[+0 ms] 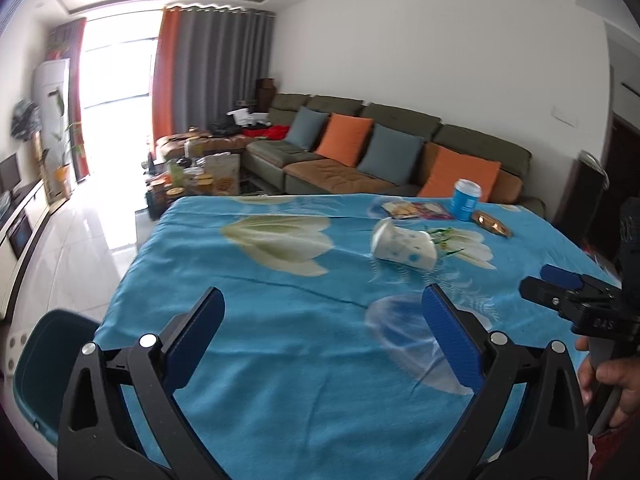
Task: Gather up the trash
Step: 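Move both open grippers back over the paper cup and snack wrapper, then grasp the white blue-dotted paper cup with the left gripper while the right gripper grasps the clear snack wrapper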
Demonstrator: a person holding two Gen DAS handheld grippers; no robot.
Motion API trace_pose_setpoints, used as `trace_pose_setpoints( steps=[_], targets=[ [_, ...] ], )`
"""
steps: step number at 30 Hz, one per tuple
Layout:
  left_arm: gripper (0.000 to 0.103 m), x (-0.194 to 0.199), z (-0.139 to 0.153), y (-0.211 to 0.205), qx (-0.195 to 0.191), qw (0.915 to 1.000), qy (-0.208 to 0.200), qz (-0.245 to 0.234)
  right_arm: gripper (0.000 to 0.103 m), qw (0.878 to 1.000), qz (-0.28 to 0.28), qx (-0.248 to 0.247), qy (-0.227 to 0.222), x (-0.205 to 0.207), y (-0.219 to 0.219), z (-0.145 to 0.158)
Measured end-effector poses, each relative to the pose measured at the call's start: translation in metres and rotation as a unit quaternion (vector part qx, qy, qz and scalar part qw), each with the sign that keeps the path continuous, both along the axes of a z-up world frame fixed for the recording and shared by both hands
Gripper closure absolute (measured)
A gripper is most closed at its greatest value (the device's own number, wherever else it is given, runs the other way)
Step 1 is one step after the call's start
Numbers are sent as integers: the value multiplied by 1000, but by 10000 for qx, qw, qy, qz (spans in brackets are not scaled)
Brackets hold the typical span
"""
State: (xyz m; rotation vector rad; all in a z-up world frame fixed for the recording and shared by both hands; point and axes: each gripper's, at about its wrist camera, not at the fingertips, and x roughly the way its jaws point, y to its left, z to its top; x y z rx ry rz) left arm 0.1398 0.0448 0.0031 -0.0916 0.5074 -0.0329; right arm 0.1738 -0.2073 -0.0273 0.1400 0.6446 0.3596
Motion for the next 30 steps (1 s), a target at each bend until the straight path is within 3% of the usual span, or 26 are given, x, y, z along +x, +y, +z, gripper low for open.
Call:
trace_pose_setpoints(
  steps=[14,20,30],
  targets=[
    [6,102,-18,-75,481,9923,452,-1051,7,9996,-228,16,177,34,-23,-4],
    [6,145,-33,-97,717,9858,839,-1267,7,9993,-271,148,220,49,-33,-5],
    [6,190,-58,-108,687,9781,1258,-1511,7,9988,-202,226,373,73,-34,-13]
  ],
)
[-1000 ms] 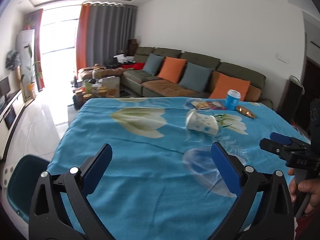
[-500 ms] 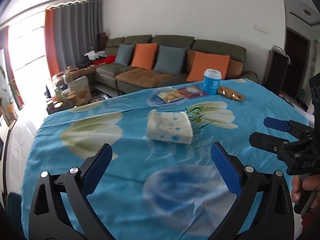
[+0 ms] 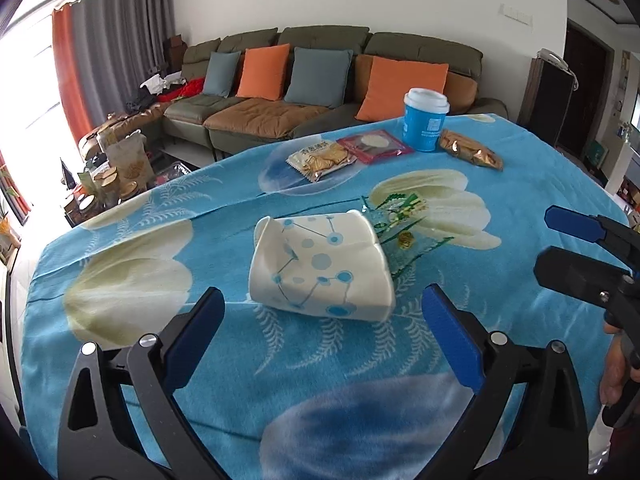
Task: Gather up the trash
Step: 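Grasp the white blue-dotted paper cup with the left gripper while the right gripper grasps the clear snack wrapper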
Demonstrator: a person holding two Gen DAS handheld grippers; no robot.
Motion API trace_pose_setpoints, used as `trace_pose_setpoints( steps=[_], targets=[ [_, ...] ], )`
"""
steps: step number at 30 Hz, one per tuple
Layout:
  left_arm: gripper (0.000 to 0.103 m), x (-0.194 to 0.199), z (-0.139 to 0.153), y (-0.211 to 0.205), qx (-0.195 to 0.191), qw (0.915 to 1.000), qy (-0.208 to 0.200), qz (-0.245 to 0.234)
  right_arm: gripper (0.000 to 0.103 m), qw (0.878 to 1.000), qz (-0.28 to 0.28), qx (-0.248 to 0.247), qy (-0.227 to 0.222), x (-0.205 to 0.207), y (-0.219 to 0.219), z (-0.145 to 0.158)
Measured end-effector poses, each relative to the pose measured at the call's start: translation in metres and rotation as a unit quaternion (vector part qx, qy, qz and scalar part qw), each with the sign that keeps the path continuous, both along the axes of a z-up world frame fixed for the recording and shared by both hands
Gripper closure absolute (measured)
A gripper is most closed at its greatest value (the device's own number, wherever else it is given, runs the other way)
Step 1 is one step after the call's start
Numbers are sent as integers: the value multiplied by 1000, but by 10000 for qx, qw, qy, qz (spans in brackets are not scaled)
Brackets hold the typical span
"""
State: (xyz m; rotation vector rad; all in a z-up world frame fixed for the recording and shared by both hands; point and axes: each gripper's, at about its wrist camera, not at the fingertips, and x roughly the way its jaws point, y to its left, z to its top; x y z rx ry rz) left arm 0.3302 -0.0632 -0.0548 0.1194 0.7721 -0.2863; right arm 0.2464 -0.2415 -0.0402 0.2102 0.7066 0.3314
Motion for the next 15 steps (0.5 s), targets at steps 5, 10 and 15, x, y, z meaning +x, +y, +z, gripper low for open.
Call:
trace_pose_setpoints(
  steps=[5,10,15],
  targets=[
    [6,12,-8,0,-28,9999,107,-14,7,10000,29,4,77,7,2,-4],
    [19,20,-12,7,-164,9996,236,55,7,9999,75,-22,151,15,7,-8],
    [24,24,-13,11,-301,9990,318,76,7,9998,134,-39,159,17,12,-8]
  ],
)
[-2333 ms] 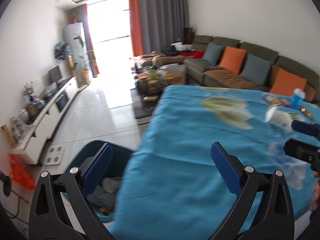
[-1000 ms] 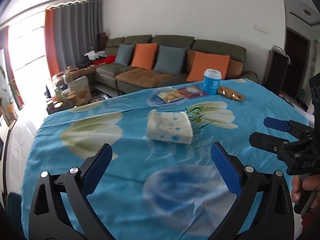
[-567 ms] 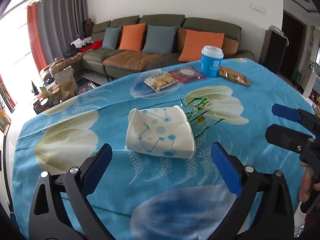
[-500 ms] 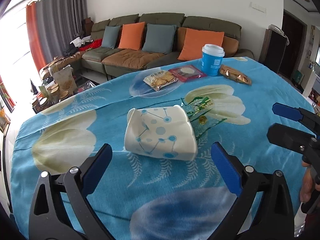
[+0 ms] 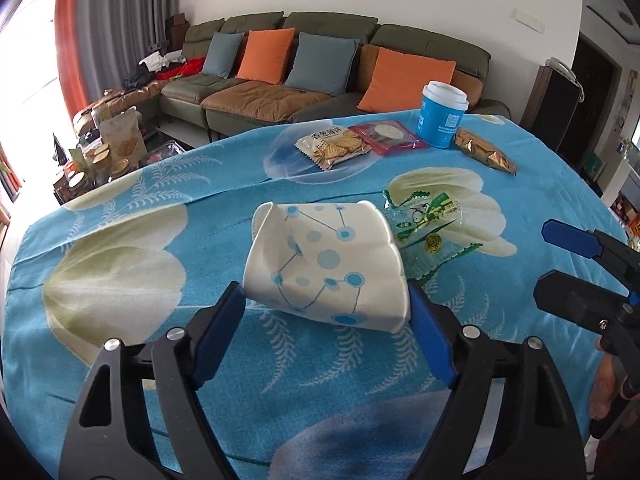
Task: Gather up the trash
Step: 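Grasp the white blue-dotted paper cup with the left gripper while the right gripper grasps the clear snack wrapper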
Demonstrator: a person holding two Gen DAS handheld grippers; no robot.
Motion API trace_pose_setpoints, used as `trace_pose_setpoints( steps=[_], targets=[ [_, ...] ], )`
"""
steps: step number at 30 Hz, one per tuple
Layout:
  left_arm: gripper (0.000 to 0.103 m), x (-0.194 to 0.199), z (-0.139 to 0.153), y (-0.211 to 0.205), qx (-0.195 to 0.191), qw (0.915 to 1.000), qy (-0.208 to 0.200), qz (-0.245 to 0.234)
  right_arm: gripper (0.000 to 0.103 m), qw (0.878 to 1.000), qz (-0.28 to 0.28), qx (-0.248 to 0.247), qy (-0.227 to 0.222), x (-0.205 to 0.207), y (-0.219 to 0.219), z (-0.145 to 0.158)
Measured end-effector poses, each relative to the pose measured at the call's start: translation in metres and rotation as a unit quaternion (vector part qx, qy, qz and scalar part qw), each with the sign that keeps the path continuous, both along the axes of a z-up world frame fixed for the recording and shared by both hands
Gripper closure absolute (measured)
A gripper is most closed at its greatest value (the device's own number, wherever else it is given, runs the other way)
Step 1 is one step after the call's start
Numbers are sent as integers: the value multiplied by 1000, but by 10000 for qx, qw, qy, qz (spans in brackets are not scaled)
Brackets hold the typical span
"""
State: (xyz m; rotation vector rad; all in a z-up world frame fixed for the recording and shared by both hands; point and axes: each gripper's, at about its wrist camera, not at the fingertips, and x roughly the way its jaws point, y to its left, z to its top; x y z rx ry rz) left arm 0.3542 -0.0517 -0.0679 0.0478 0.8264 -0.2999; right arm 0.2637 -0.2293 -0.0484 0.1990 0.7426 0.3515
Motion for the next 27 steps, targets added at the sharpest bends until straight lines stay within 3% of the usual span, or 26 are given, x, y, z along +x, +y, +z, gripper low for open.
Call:
trace_pose_setpoints(
  steps=[14,21,27],
  targets=[
    [25,-37,25,33,-251,9977,-440,457,10,9984,397,-196,355,39,31,-8],
    [24,-63,32,61,-389,9951,-516,751,24,9954,550,-186,766,64,44,-25],
    [24,-80,35,79,-509,9934,-566,857,46,9943,540,-394,828,70,50,-27]
  ],
)
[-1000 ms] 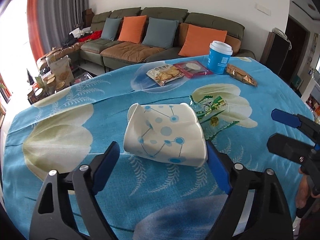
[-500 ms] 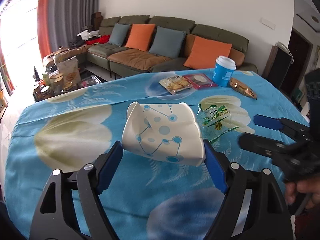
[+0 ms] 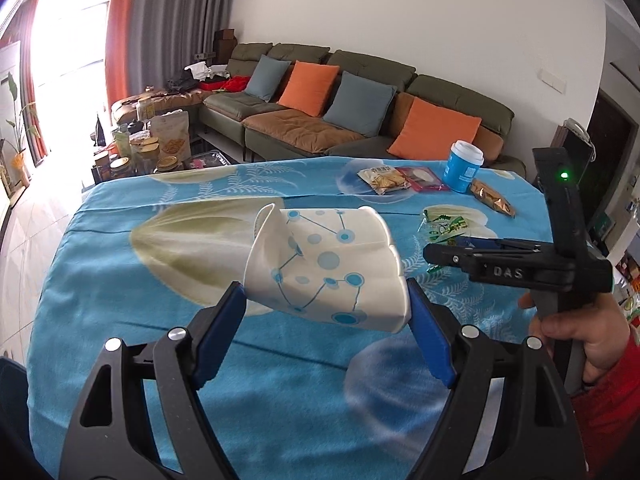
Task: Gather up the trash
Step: 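Grasp the white blue-dotted paper cup with the left gripper while the right gripper grasps the clear snack wrapper, then carry the paper cup and snack wrapper over the teal bin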
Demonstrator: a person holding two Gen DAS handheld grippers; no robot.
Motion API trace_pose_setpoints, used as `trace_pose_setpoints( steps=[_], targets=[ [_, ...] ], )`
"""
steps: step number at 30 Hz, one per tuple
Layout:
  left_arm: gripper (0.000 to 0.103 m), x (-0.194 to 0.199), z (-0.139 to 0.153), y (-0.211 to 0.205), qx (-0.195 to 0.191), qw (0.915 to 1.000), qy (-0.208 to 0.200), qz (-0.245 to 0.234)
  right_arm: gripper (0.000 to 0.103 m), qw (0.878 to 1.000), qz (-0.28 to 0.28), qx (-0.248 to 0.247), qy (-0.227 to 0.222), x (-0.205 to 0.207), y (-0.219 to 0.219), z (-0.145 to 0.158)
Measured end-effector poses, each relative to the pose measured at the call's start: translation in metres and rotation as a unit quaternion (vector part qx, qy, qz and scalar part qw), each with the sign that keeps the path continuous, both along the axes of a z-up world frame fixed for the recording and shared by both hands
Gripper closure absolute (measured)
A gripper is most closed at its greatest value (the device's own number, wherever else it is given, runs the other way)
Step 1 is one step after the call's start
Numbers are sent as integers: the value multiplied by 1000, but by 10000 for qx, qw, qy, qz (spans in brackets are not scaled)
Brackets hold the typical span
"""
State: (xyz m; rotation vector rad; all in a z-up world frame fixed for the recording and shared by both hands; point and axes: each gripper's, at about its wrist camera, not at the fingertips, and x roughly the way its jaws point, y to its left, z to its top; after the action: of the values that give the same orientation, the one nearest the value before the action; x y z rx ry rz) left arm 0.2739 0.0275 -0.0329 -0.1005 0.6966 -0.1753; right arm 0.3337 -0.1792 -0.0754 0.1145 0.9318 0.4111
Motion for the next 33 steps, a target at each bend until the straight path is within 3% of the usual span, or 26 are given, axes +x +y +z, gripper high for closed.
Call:
trace_pose_setpoints(
  steps=[11,21,33],
  targets=[
    [24,-31,16,23,-140,9994,-259,193,69,9998,88,-124,-133,-15,7,7],
    [24,-82,37,51,-151,9966,-569,581,70,9961,565,43,-678,-63,37,53],
    [24,-164,56,93,-79,9880,-878,1272,70,9795,1581,309,-1212,-133,103,103]
  ],
)
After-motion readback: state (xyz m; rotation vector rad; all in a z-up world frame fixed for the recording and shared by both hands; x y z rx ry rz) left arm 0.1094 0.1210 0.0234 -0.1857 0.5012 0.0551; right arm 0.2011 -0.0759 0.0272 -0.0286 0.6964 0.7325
